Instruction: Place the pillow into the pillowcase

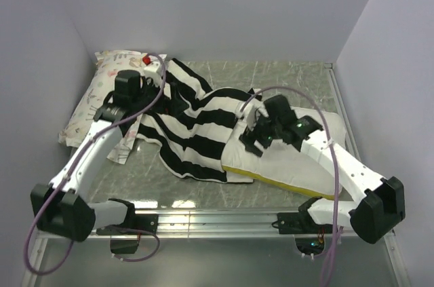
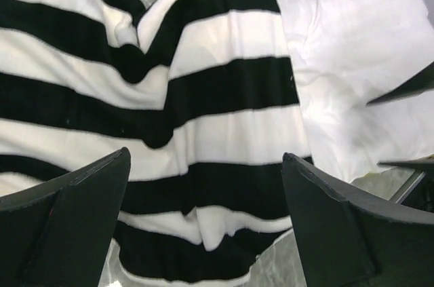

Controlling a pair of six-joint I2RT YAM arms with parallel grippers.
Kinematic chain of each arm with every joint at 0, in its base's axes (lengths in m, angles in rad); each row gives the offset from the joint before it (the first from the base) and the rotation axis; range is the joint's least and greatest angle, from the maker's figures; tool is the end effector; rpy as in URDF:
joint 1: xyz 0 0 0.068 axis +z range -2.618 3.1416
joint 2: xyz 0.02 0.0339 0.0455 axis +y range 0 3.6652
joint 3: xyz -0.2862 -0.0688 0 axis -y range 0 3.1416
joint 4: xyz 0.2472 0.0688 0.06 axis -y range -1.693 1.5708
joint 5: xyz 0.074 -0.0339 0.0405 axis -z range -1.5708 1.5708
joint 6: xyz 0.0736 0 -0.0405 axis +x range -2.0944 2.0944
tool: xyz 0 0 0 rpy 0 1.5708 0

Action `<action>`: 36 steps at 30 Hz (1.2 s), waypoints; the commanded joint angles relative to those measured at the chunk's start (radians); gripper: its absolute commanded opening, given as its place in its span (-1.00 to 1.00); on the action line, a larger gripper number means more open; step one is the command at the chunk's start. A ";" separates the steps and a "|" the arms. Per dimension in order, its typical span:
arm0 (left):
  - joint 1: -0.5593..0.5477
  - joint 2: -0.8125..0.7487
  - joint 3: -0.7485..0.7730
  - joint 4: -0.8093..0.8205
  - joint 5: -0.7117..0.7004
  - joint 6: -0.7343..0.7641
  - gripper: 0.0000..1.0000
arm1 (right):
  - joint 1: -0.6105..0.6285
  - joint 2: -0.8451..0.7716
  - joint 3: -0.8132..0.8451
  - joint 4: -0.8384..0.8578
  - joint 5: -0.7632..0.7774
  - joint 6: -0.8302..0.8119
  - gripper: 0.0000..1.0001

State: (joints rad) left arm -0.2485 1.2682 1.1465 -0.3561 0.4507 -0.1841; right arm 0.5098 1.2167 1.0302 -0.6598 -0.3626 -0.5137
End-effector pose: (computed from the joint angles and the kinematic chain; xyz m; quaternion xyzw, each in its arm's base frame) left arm 0.2944 -0.1078 0.3518 0.1429 0.8286 -0.2952 0.4538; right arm 0.2224 0.1543 0.2881 -0.5061 0.7707 0.1679 0.3489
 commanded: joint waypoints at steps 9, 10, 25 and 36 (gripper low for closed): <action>-0.277 -0.328 -0.385 0.094 -0.224 0.028 0.97 | 0.139 0.277 -0.127 0.218 0.147 0.210 0.30; -0.317 -0.334 -0.398 0.109 -0.265 0.022 0.92 | 0.127 0.299 -0.093 0.232 0.122 0.234 0.18; -0.489 0.032 -0.261 0.384 -0.590 -0.014 0.16 | 0.088 0.402 0.045 0.336 -0.219 0.491 -1.00; -0.489 0.138 -0.197 0.304 -0.572 0.018 -0.64 | 0.044 0.452 0.044 0.411 -0.308 0.601 -1.00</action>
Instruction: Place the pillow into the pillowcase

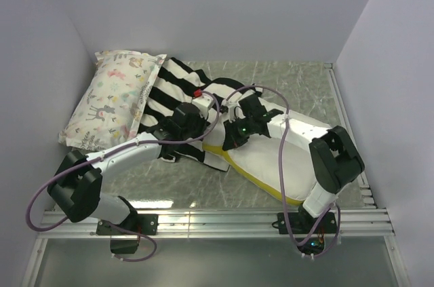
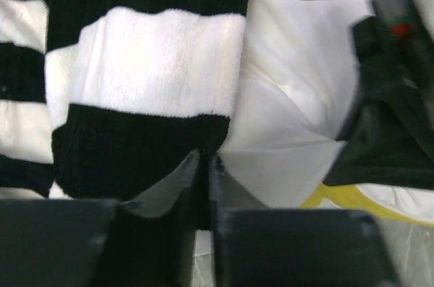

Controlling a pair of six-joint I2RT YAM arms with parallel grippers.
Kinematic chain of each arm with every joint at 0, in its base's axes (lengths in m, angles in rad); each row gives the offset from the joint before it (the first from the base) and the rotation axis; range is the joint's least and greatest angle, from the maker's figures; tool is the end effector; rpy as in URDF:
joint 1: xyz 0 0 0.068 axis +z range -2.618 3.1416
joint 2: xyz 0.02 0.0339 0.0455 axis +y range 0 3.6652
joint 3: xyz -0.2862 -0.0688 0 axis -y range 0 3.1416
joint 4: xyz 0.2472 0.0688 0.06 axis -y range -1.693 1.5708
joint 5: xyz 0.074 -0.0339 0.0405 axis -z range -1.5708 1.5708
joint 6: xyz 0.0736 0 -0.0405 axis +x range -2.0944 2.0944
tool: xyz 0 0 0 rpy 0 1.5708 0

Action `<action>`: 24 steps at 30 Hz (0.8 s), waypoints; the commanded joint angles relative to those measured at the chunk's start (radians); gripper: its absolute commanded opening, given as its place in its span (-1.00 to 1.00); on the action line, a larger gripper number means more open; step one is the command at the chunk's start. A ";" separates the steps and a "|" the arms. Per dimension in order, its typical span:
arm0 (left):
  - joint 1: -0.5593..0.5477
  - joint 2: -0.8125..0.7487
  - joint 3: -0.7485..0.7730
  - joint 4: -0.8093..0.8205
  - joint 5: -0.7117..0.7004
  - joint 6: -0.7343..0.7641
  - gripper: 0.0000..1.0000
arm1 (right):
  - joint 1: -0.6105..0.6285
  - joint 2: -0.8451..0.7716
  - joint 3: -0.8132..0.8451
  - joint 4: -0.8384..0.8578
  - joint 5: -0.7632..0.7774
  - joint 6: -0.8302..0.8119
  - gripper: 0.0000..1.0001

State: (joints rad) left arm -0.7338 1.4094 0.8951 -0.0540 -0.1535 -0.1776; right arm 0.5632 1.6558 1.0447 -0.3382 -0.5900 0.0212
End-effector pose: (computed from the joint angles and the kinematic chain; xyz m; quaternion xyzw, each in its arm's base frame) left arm 0.2618 -0.2210 0.2476 0.2046 0.8509 -0.1505 0.4598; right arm 0.2824 0.2268 0.1961 -0.3295 0.8539 0.3494 0.2004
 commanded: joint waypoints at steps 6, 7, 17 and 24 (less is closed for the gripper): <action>-0.100 -0.058 0.109 -0.009 0.308 0.009 -0.99 | -0.011 0.056 0.055 0.165 -0.117 0.179 -1.00; -0.123 -0.059 0.117 -0.024 0.322 -0.008 -0.99 | -0.014 0.067 0.067 0.188 -0.143 0.195 -1.00; -0.176 -0.049 0.044 0.006 0.479 -0.252 -0.99 | -0.141 -0.074 -0.028 0.548 -0.294 0.548 -1.00; 0.003 0.011 0.100 -0.097 0.502 -0.143 -0.86 | -0.140 -0.034 0.082 0.069 -0.144 0.202 -0.35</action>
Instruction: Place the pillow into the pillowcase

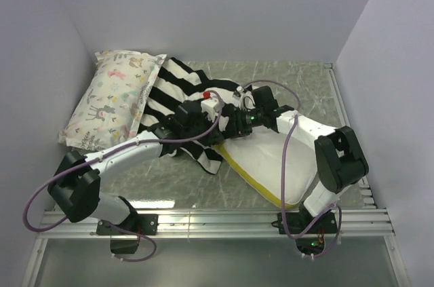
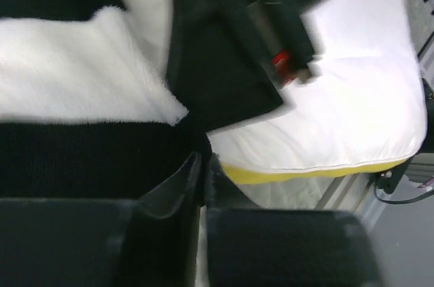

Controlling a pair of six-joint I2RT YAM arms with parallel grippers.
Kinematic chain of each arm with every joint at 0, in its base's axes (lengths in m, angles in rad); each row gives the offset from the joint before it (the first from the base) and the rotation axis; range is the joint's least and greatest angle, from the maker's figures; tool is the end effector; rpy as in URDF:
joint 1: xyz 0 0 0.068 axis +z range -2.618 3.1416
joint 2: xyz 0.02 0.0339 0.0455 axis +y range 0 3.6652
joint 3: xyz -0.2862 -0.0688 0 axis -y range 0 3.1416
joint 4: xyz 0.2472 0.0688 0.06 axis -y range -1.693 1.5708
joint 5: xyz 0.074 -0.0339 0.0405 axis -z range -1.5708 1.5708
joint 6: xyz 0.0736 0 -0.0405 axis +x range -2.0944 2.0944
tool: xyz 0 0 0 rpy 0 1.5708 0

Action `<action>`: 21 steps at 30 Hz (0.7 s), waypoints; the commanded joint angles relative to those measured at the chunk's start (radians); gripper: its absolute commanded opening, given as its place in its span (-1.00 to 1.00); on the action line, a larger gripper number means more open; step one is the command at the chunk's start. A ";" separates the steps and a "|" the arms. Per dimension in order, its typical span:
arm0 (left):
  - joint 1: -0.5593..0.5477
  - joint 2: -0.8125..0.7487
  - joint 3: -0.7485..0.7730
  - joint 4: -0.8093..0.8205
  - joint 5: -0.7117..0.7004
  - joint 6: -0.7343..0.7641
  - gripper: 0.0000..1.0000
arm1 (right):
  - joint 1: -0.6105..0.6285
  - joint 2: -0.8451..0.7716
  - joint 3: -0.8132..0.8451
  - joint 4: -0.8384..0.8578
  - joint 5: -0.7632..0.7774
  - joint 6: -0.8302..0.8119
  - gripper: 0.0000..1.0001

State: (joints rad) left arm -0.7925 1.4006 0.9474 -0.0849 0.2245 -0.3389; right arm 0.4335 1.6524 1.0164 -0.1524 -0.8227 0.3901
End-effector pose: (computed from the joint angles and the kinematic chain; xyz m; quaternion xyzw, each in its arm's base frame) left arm 0.2307 -0.2573 0.2666 0.2482 0.8296 -0.3452 0.3620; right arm 0.3088 0.2024 0.2122 -0.1708 0.8438 0.4786 0.1723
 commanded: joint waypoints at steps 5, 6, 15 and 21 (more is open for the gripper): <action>0.179 -0.001 0.128 -0.214 0.389 0.155 -0.13 | 0.001 -0.164 0.099 -0.289 0.278 -0.368 0.57; 0.220 -0.024 0.116 -0.210 0.418 0.146 0.04 | 0.010 -0.210 0.097 -0.311 0.316 -0.423 0.58; 0.396 -0.276 0.045 -0.245 0.355 0.029 0.54 | 0.377 -0.375 -0.082 -0.313 0.855 -0.577 0.92; 0.544 -0.364 0.013 -0.294 0.355 -0.002 0.63 | 0.510 -0.187 -0.111 -0.221 1.084 -0.585 0.93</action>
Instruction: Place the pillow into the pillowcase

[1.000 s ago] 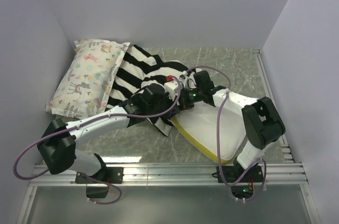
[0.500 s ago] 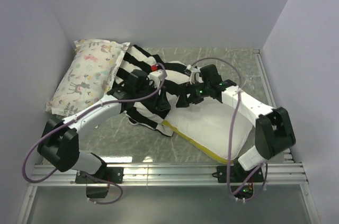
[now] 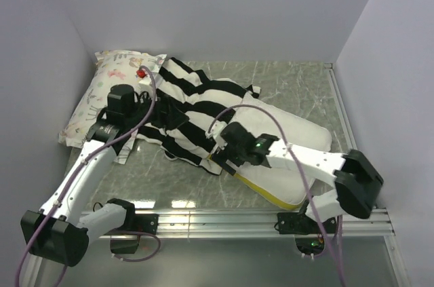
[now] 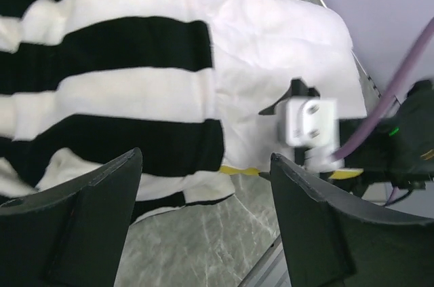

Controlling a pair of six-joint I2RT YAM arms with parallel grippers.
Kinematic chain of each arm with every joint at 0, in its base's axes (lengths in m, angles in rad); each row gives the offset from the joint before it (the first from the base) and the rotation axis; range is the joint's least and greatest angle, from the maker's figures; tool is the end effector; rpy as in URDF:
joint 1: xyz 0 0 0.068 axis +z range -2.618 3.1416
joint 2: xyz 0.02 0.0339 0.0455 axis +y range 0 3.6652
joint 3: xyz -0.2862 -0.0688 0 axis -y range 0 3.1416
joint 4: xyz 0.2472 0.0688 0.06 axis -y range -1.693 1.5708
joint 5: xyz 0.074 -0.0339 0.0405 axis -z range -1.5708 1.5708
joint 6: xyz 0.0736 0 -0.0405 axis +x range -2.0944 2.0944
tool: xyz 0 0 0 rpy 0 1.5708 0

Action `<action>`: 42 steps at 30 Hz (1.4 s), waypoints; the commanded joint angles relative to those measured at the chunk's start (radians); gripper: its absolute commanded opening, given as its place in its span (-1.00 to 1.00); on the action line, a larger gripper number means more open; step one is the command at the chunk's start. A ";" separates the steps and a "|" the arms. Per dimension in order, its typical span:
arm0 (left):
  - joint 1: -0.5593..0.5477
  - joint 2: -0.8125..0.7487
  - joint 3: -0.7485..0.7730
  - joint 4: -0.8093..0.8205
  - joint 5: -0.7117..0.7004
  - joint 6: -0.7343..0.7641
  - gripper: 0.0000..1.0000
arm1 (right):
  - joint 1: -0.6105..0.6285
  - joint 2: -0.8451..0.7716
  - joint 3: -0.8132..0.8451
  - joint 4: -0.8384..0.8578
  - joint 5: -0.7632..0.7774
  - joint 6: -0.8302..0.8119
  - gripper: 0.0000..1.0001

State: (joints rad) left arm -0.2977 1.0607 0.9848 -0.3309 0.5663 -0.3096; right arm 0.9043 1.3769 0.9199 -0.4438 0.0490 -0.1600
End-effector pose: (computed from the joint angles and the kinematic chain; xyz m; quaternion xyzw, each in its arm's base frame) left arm 0.2334 -0.1129 0.3505 0.1488 0.8030 -0.3805 0.4339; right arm 0.1912 0.2373 0.2235 -0.4721 0.8177 0.0980 0.3146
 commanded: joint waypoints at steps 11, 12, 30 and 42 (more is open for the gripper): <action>0.101 -0.195 -0.179 0.018 0.040 0.013 0.59 | -0.082 0.177 0.257 -0.016 -0.100 0.022 -1.00; 0.101 -0.197 -0.187 0.009 0.034 0.017 0.59 | -0.114 0.136 0.295 -0.050 -0.174 0.034 -1.00; -0.364 -0.205 -0.305 0.188 -0.242 0.823 0.73 | -0.400 0.085 0.507 0.022 -0.775 0.252 -1.00; -0.865 -0.035 -0.546 0.525 -0.805 1.593 0.75 | -0.397 0.111 0.493 0.004 -0.824 0.258 -1.00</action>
State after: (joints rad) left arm -1.1053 0.9546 0.4686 -0.0219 -0.0322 1.0203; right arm 0.5041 1.5093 1.3560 -0.5236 -0.6937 0.0818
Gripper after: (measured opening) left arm 0.877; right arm 0.095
